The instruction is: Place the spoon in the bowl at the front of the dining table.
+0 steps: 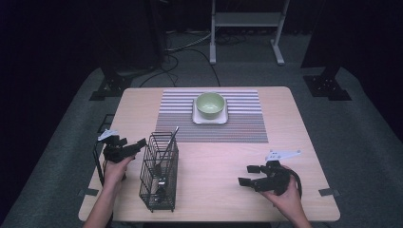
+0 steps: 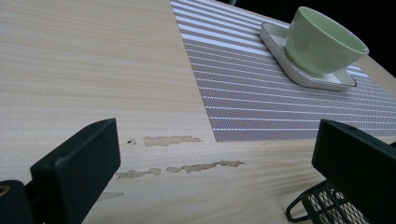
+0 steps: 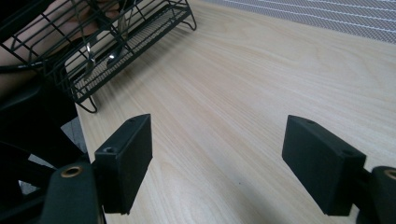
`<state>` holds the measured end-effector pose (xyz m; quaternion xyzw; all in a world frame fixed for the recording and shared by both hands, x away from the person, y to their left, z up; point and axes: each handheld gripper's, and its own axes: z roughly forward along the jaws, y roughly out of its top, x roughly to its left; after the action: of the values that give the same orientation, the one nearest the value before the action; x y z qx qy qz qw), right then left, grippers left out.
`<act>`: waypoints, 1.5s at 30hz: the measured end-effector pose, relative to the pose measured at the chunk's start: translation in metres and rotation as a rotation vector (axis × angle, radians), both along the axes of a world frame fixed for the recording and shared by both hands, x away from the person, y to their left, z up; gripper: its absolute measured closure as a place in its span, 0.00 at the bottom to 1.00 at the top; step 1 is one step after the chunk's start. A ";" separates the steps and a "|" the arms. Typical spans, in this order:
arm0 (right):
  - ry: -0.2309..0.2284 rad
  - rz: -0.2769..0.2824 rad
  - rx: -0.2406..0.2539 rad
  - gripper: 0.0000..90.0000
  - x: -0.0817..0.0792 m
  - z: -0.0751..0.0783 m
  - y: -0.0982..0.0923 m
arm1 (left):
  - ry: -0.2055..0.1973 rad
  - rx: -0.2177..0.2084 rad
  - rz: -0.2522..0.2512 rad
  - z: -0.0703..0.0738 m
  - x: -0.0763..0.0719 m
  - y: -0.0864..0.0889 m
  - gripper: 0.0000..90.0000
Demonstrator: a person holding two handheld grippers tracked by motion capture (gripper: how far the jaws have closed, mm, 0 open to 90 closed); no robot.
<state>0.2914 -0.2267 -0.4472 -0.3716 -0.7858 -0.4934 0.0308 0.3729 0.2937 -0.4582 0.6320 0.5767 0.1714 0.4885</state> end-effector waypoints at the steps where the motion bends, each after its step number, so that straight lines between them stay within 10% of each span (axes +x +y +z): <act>1: 0.000 0.000 0.000 0.26 0.000 0.000 0.000 | 0.002 0.001 -0.001 0.000 0.000 0.000 0.00; 45: 0.041 0.157 -0.030 0.26 0.018 0.064 0.052 | 0.002 0.000 0.002 0.001 -0.002 0.000 0.00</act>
<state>0.3091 -0.1744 -0.3831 -0.3193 -0.8190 -0.4700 0.0801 0.3708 0.2939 -0.4577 0.6314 0.5778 0.1714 0.4879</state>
